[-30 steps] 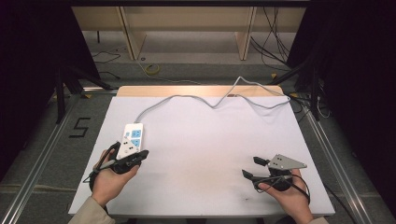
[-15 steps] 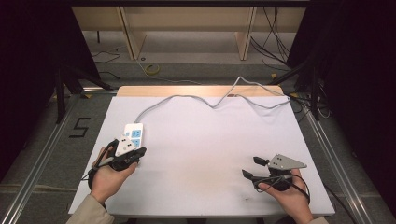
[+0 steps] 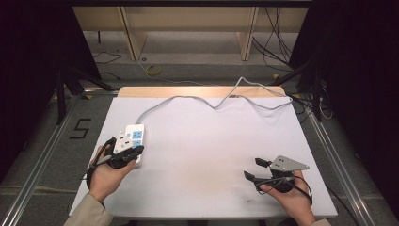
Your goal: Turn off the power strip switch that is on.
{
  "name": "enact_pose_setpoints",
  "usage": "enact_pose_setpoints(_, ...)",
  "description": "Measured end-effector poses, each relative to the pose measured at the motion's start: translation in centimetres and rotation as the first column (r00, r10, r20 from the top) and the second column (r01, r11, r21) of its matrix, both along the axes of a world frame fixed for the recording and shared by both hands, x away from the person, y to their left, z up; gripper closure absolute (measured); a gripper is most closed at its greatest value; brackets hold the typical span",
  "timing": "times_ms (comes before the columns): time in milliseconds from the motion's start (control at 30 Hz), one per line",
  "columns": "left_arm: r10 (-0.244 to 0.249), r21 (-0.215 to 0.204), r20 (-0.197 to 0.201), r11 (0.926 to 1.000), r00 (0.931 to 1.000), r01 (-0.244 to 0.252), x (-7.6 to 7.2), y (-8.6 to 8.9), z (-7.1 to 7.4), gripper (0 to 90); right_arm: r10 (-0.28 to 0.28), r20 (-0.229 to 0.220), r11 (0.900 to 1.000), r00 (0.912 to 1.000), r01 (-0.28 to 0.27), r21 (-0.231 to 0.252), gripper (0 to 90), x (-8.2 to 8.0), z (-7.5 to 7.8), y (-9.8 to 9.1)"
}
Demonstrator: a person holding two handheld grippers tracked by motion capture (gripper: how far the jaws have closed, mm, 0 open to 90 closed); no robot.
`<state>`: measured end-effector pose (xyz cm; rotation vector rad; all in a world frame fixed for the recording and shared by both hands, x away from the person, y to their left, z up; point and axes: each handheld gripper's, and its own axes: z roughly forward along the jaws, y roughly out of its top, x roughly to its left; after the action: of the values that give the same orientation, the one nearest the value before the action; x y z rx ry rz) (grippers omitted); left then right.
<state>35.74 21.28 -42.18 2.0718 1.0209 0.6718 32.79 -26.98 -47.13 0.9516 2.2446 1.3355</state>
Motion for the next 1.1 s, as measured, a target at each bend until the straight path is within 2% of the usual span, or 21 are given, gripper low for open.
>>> enact_pose_setpoints(267, 0.016, -0.014, -0.005, 0.9998, 0.9999, -0.016, 0.4, 0.3, 0.0, 89.4, 0.001, 0.001, 1.0000, 1.0000, -0.001, -0.003, 32.0, 0.0, 0.0, 0.0)
enact_pose_setpoints(800, 0.039, 0.000, -0.004, 0.9992, 0.9992, -0.039, 1.0, 0.8, 0.4, 89.4, 0.003, 0.001, 1.0000, 1.0000, -0.003, -0.002, 32.0, 0.0, 0.0, 0.1)
enact_pose_setpoints(933, 0.041, 0.020, -0.007, 0.9990, 0.9991, -0.041, 1.2, 0.9, 0.5, 89.4, 0.002, 0.001, 1.0000, 1.0000, -0.002, -0.002, 32.0, 0.0, 0.0, 0.1)
enact_pose_setpoints(1100, 0.049, 0.024, -0.008, 0.9985, 0.9988, -0.049, 1.4, 1.0, 0.5, 89.4, 0.003, 0.002, 1.0000, 1.0000, -0.003, -0.003, 32.0, -0.1, 0.0, 0.1)
